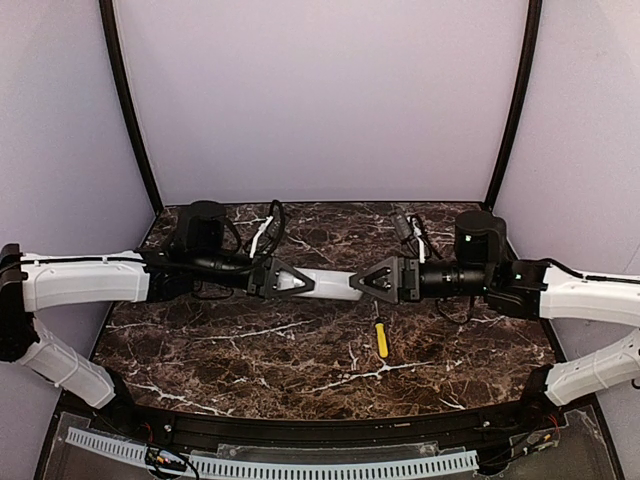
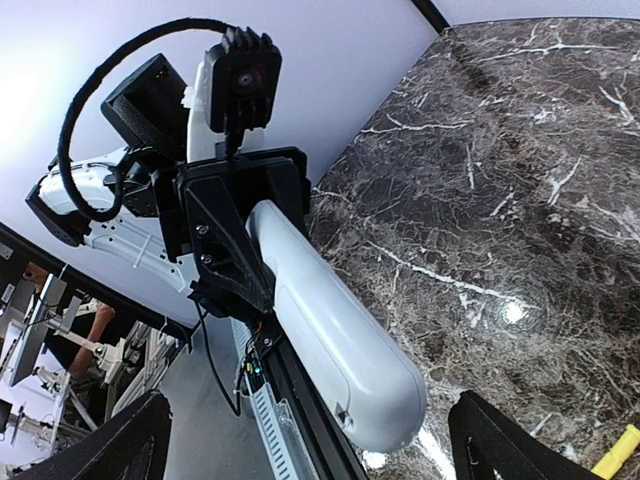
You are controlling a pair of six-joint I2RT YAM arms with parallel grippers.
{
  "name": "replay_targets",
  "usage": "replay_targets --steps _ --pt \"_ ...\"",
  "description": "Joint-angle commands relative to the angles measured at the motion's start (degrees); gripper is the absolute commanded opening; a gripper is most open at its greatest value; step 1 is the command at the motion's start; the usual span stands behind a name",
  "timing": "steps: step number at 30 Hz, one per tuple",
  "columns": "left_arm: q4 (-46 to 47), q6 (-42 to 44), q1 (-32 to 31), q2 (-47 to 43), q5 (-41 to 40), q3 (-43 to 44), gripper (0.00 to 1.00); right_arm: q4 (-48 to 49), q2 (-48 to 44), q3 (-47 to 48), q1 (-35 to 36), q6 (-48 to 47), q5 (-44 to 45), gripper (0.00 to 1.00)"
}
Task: Unload the batteries from the remote control
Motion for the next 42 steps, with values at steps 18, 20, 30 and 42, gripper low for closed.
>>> replay_targets --steps 18,20,30,42 --pt "-15.2 19.9 4.0 2.5 -17.3 14.9 0.0 -7.7 -8.9 2.8 -1.3 -7.5 15.0 0.97" --pt "-13.8 17.9 4.1 3.5 -16.6 15.8 0.0 -6.7 -8.7 3.4 -1.3 -7.5 15.5 0.97" --pt "-9.7 9.8 4.3 1.5 -16.3 12.9 0.0 1.6 -0.7 8.7 -1.3 -5.9 11.8 0.95" --pt "-7.8 -1.3 5.3 -0.9 -12.5 11.3 0.0 3.6 6.8 15.6 -0.8 -5.1 7.8 0.92"
